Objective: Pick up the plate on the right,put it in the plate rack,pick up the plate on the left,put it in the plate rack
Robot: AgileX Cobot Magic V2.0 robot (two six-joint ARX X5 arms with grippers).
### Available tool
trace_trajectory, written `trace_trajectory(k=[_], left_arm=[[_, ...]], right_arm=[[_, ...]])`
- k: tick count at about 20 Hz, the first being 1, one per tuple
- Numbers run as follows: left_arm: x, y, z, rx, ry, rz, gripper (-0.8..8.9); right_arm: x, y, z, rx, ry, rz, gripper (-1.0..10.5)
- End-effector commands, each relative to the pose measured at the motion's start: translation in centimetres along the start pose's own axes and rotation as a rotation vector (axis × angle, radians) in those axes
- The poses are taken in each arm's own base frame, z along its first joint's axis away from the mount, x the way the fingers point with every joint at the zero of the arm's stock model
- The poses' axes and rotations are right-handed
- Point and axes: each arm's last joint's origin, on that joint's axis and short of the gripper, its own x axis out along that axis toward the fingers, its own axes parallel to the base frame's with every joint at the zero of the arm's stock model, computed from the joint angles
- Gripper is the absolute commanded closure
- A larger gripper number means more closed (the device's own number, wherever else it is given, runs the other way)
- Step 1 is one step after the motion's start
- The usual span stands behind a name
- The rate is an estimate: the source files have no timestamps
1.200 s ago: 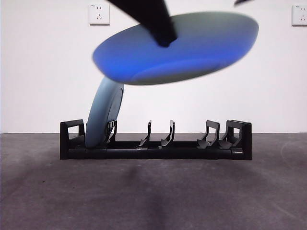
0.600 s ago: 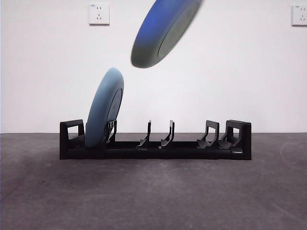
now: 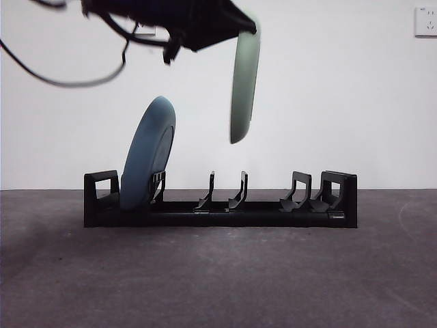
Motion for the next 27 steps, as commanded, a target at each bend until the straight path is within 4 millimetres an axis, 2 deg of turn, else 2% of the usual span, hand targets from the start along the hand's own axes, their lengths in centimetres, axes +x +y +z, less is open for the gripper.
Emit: trace_trajectory(k=[1,5,7,13,27], left_arm=[[0.2,1.4,0.4,-0.217,-0.131,0.007,8.23],[0.5,3.2,-0.4,-0.286,-0.155,0.042,8.23],[0.5,3.4,-0.5,-0.282,-0.15,0.059,8.23],[0.6,3.6,-0.8,-0.276,-0.129,0.092,8.23],[1.1,3.3,-3.1,-0.203,0.035,0.202,8.22]], right_arm=[[0.1,0.0,-0.2,-0.017,0.017,-0.008,4.5],[0.2,-0.1,-0.3,-0.029,0.025,-0.017,4.5],[0.3,-0.1,-0.3,-0.033,0.022,-0.035,4.5],[0.5,-0.1,-0.3,-0.033,0.028,-0.036,4.5],[1.6,-0.1,-0.5,-0.035,0.052,-0.04,4.5]])
